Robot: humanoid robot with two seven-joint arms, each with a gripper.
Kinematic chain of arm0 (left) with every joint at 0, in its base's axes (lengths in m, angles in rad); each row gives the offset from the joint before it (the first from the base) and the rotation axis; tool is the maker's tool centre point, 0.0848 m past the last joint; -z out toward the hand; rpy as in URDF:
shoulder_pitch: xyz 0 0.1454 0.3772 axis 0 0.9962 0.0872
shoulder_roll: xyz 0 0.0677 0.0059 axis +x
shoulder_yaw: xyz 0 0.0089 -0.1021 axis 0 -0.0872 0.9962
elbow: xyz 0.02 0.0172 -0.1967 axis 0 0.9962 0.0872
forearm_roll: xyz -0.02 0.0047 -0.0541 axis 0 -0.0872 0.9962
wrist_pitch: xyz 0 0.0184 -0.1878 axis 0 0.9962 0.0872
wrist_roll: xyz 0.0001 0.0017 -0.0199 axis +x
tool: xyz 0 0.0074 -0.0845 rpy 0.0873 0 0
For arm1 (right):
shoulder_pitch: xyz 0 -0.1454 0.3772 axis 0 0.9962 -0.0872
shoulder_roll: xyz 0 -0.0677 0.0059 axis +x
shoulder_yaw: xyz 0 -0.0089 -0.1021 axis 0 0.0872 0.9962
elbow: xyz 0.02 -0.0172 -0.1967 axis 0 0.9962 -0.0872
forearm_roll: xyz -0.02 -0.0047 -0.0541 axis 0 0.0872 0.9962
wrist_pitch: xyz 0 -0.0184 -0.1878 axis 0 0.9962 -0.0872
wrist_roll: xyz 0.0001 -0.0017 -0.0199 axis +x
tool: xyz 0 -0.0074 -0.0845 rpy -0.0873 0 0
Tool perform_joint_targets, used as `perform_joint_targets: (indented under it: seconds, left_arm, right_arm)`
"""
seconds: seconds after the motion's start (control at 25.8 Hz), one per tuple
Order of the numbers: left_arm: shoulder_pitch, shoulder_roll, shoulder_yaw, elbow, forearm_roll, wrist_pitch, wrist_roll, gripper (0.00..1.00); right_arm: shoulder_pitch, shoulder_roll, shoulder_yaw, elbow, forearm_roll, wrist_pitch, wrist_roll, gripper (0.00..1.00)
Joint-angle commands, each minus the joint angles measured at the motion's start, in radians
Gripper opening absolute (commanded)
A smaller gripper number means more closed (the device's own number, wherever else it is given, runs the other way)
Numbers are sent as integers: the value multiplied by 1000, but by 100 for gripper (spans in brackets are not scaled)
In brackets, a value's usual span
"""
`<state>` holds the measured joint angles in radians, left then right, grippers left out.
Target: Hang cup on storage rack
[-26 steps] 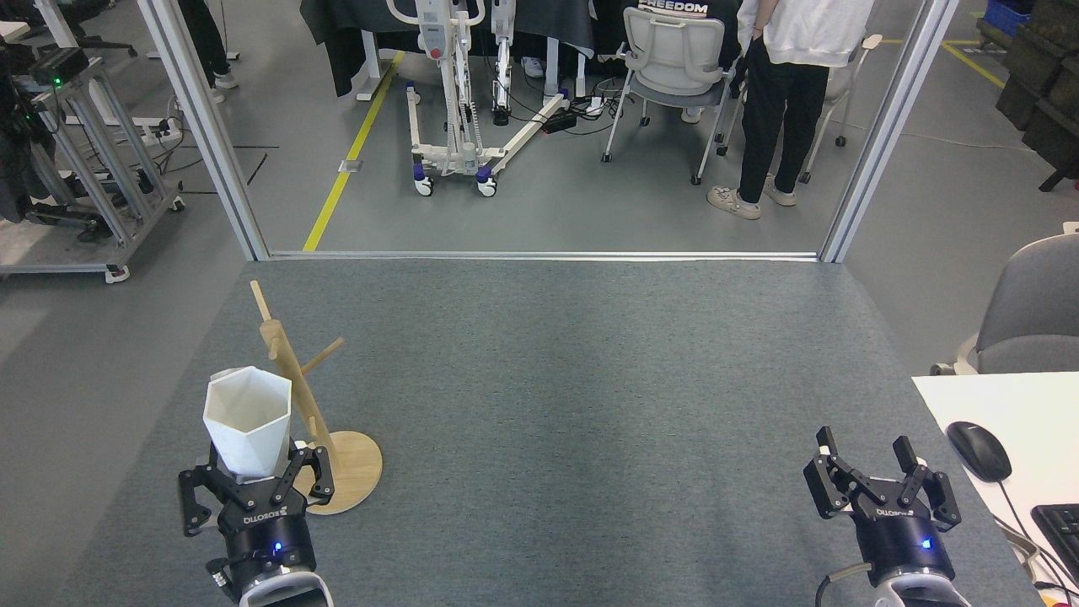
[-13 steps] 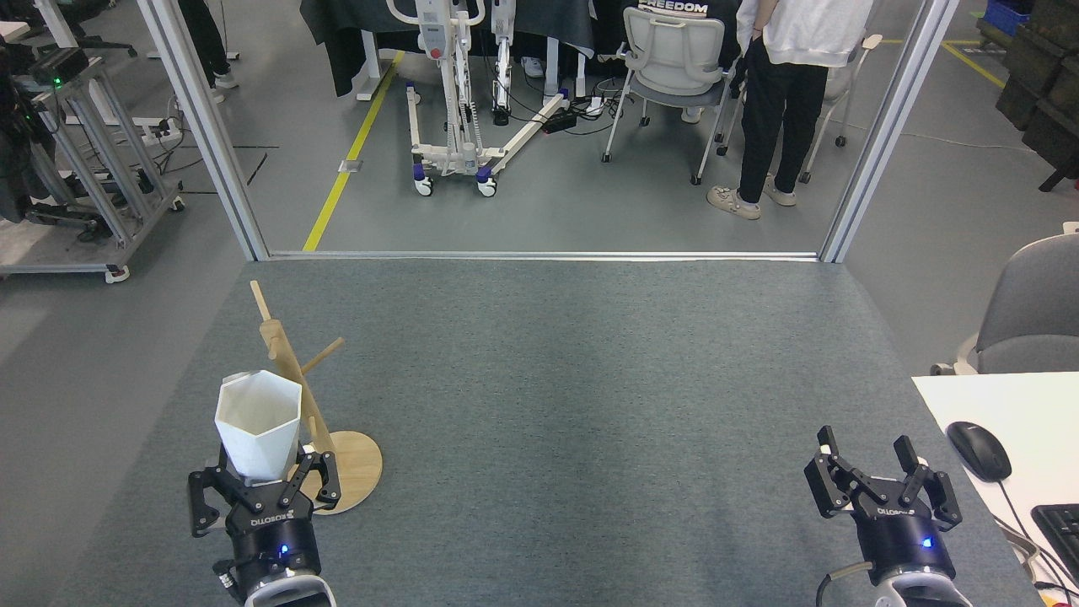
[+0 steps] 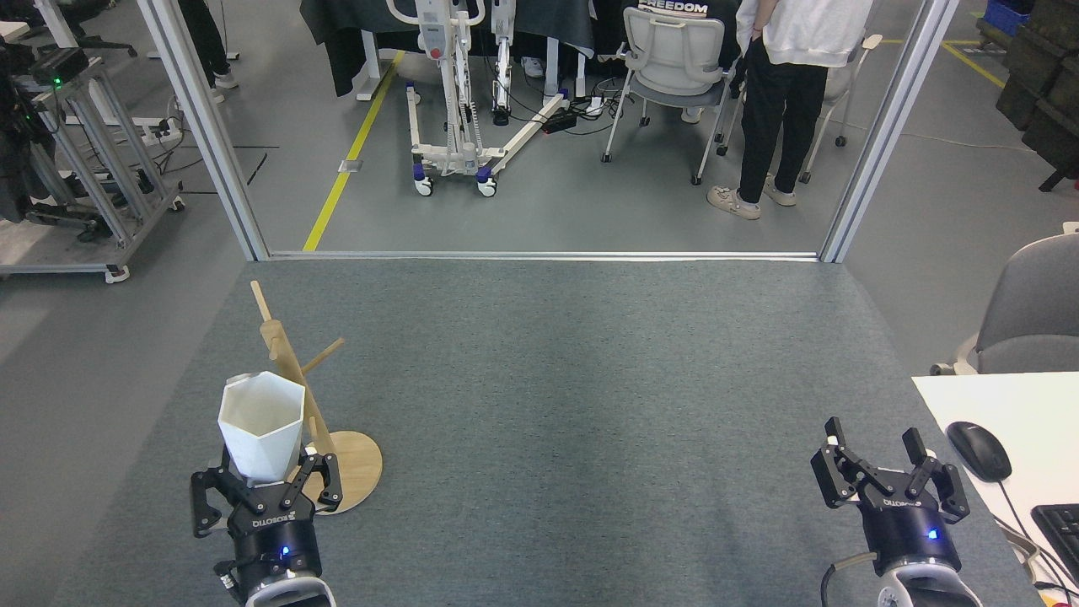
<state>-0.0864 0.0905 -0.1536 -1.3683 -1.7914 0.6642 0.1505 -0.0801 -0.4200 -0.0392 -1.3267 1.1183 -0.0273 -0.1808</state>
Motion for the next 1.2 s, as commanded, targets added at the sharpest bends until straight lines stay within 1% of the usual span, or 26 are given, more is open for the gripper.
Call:
perform_joint_targets:
  seconds: [0.0,0.23,0.46,0.62,0.81,1.16]
  left_arm:
    - [4,0,-1,-6,0,2,0,14]
    - [8,-2,0,-32,0,11,0,15]
    - [20,-6,11,-49,7,15,-2,15]
    - [20,-8,12,-48,9,15,-3,15]
    - [20,-11,43,-44,12,12,-3,16]
    - [7,-2,71,-21,53,8,0,17]
  right_arm:
    - [-7,-2,2,12,2,23,-3,99]
    - [-24,-6,4,12,2,21,-3,99]
    - [-23,-11,8,14,2,20,-3,99]
    - [-21,-10,10,14,2,20,-3,99]
    - [-21,-11,10,14,0,20,-3,99]
    - [-23,-11,10,15,2,18,-3,99]
